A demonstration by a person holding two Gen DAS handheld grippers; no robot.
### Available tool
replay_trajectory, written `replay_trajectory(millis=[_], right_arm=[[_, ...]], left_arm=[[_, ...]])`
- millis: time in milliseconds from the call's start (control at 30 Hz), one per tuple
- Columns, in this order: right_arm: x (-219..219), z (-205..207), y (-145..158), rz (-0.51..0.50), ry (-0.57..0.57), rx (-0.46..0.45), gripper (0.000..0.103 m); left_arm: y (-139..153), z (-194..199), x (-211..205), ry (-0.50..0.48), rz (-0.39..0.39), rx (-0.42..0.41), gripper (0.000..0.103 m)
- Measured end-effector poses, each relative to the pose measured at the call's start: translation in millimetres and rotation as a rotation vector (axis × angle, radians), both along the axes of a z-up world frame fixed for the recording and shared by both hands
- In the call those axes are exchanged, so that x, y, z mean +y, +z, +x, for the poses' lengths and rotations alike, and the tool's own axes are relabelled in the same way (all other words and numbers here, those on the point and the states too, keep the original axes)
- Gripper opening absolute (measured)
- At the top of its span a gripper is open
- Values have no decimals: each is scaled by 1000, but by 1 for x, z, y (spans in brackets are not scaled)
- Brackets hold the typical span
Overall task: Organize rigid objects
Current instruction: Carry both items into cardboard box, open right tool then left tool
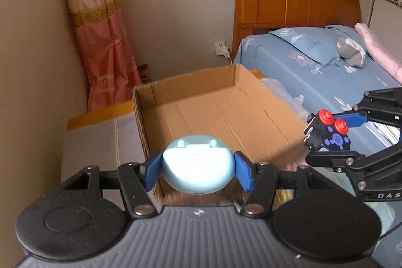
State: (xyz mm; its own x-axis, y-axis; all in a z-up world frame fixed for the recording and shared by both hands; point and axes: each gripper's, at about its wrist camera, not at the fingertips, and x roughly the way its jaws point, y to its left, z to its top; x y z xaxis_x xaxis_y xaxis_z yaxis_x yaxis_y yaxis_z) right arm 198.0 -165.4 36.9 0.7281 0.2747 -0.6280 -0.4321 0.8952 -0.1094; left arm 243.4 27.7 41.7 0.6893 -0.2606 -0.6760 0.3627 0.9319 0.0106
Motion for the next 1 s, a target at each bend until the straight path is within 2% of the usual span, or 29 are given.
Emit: replay_trajectory(millis=[300, 367, 400, 433, 567, 633, 1000], right_arm=[[-18, 71, -17, 25, -80, 74, 56], [-21, 79, -24, 30, -97, 89, 66], [-23, 81, -26, 32, -108, 86, 80], [-23, 80, -28, 34, -112, 80, 89], [-28, 75, -29, 52, -110, 76, 96], [-30, 69, -28, 70, -111, 72, 103], [-32, 33, -19, 74, -96, 73, 103]], left_arm=[[0, 74, -6, 23, 21, 11, 60], [-2, 83, -8, 23, 22, 18, 60], [-4, 88, -9, 22, 26, 24, 60], [-5, 93, -11, 21, 31, 29, 60], [-11, 106, -17, 13, 47, 35, 60], [-13, 112, -19, 14, 47, 39, 60], [-43, 149, -33, 41, 108, 116, 60]])
